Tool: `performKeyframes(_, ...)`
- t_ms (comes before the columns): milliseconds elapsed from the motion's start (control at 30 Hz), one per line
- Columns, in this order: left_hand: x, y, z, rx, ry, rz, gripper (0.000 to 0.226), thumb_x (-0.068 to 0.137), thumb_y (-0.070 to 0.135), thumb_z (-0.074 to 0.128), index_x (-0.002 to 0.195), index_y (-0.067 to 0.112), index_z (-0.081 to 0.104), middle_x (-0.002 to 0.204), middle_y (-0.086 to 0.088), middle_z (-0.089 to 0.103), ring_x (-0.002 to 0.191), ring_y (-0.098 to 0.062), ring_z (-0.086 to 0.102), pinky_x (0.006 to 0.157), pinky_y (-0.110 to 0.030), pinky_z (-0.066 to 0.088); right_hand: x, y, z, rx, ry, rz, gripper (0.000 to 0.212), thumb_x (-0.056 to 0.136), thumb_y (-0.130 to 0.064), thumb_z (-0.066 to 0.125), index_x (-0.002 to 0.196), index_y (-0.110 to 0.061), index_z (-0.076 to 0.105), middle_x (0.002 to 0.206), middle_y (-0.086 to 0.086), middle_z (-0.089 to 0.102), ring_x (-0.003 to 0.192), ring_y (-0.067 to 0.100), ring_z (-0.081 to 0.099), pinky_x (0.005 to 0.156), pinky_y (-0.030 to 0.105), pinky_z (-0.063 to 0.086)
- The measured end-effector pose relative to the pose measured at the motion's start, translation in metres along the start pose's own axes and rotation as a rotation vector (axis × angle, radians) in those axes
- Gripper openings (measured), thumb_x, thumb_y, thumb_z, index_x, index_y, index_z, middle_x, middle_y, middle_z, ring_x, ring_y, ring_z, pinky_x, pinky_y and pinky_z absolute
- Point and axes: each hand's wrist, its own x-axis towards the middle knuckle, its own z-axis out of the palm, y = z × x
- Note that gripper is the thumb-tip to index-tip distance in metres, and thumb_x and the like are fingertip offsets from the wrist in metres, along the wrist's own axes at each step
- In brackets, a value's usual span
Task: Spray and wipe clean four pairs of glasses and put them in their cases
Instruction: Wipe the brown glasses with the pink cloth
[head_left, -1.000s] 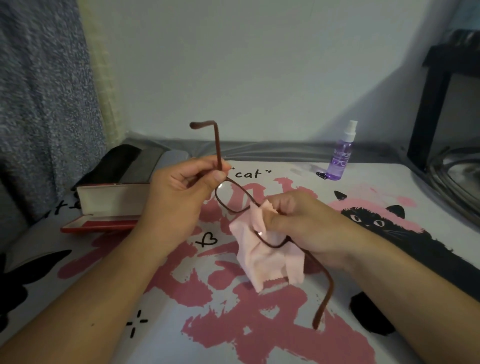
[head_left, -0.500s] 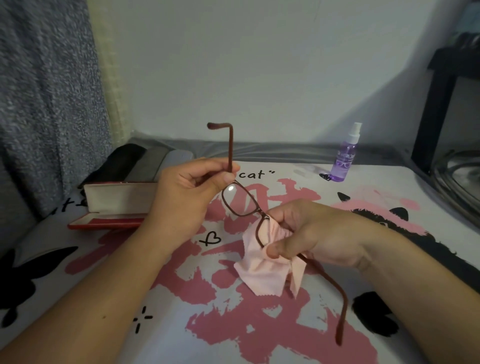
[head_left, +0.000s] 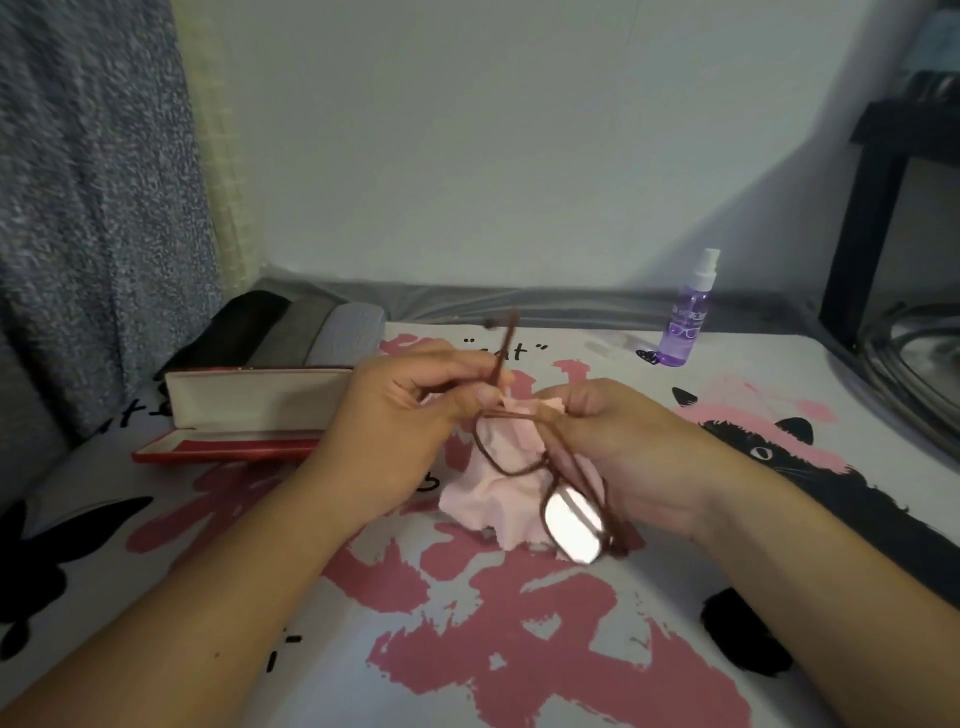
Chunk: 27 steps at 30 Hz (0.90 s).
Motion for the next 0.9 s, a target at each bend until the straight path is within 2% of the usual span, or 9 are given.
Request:
performKeyframes(100,-0.003,-0.005,0.008,-0.013,-0.037,0.006,0.022,0.082,0.007,0.075,0.094,0.025,0.081,0.090,-0.005,0.076,0.083,-0.016,0.071,0.079,-0.031,0.057,0.000,0.003,-0.001,0.031,-0.031,-0.009,0.025,0.095,-0.007,0.063,0.109,0.013,0.065,0.101,0.021,0.069,0.095,0.027,0.065,0.096,0.038,0.049)
performKeyframes(167,-0.003,-0.007,0.010,-0.030,-0.052,-0.008,0.021,0.081,0.011,0.074,0.095,0.024,0.081,0.089,-0.003,0.075,0.085,-0.020,0.071,0.079,-0.036,0.057,0.001,0.004,-0.002,0.049,-0.106,0.009,0.025,0.089,0.001,0.068,0.111,0.012,0.063,0.102,0.020,0.069,0.095,0.026,0.066,0.091,0.035,0.052)
performKeyframes(300,0.000,-0.006,0.003,-0.038,-0.058,0.015,0.018,0.082,0.006,0.075,0.094,0.019,0.080,0.088,0.002,0.074,0.084,-0.015,0.069,0.079,-0.027,0.053,0.001,0.002,0.000,0.175,-0.241,0.081,0.024,0.086,0.004,0.065,0.110,0.003,0.066,0.097,0.014,0.070,0.086,0.021,0.070,0.081,0.029,0.058)
performKeyframes(367,0.002,-0.004,0.000,-0.049,-0.051,0.023,0.024,0.083,0.006,0.074,0.093,0.026,0.081,0.088,0.002,0.073,0.086,-0.016,0.068,0.080,-0.026,0.053,-0.004,-0.003,-0.001,0.209,-0.280,0.094,0.016,0.094,0.008,0.057,0.099,-0.001,0.068,0.093,0.013,0.070,0.082,0.021,0.070,0.075,0.029,0.058)
performKeyframes(467,0.003,-0.004,0.000,-0.080,-0.019,0.014,0.029,0.083,0.006,0.072,0.089,0.033,0.081,0.088,0.003,0.073,0.086,-0.013,0.068,0.078,-0.022,0.052,-0.008,-0.008,-0.004,0.245,-0.358,0.122,0.020,0.097,0.008,0.049,0.102,0.001,0.067,0.094,0.015,0.068,0.082,0.024,0.070,0.072,0.033,0.059)
performKeyframes(600,-0.002,-0.006,0.007,-0.032,-0.053,0.005,0.020,0.082,0.008,0.072,0.096,0.021,0.079,0.087,-0.002,0.073,0.083,-0.014,0.068,0.079,-0.025,0.053,-0.004,-0.003,-0.004,0.130,-0.297,0.160,0.025,0.085,-0.002,0.065,0.108,0.007,0.065,0.091,0.014,0.069,0.079,0.022,0.070,0.075,0.031,0.059)
performKeyframes(700,-0.003,-0.005,0.010,-0.036,-0.051,-0.019,0.018,0.081,0.010,0.073,0.096,0.017,0.079,0.088,-0.004,0.075,0.083,-0.015,0.070,0.080,-0.028,0.055,-0.005,-0.003,0.003,0.046,-0.245,0.145,0.004,0.082,-0.005,0.075,0.085,-0.005,0.072,0.080,0.007,0.072,0.073,0.018,0.070,0.072,0.028,0.057)
performKeyframes(800,-0.003,-0.006,0.011,-0.041,-0.048,-0.039,0.018,0.081,0.010,0.073,0.095,0.019,0.079,0.090,-0.007,0.076,0.083,-0.017,0.071,0.080,-0.030,0.057,-0.001,0.000,0.008,0.015,-0.159,0.104,0.016,0.075,-0.008,0.081,0.086,-0.002,0.071,0.082,0.011,0.069,0.078,0.021,0.066,0.079,0.032,0.054)
performKeyframes(900,-0.005,-0.003,0.019,-0.108,-0.064,-0.065,0.015,0.078,0.007,0.079,0.091,0.013,0.078,0.090,-0.008,0.076,0.083,-0.013,0.072,0.081,-0.025,0.057,0.002,0.001,0.013,0.032,-0.071,0.065,0.021,0.074,-0.012,0.084,0.086,-0.001,0.071,0.074,0.010,0.061,0.072,0.020,0.057,0.074,0.031,0.045)
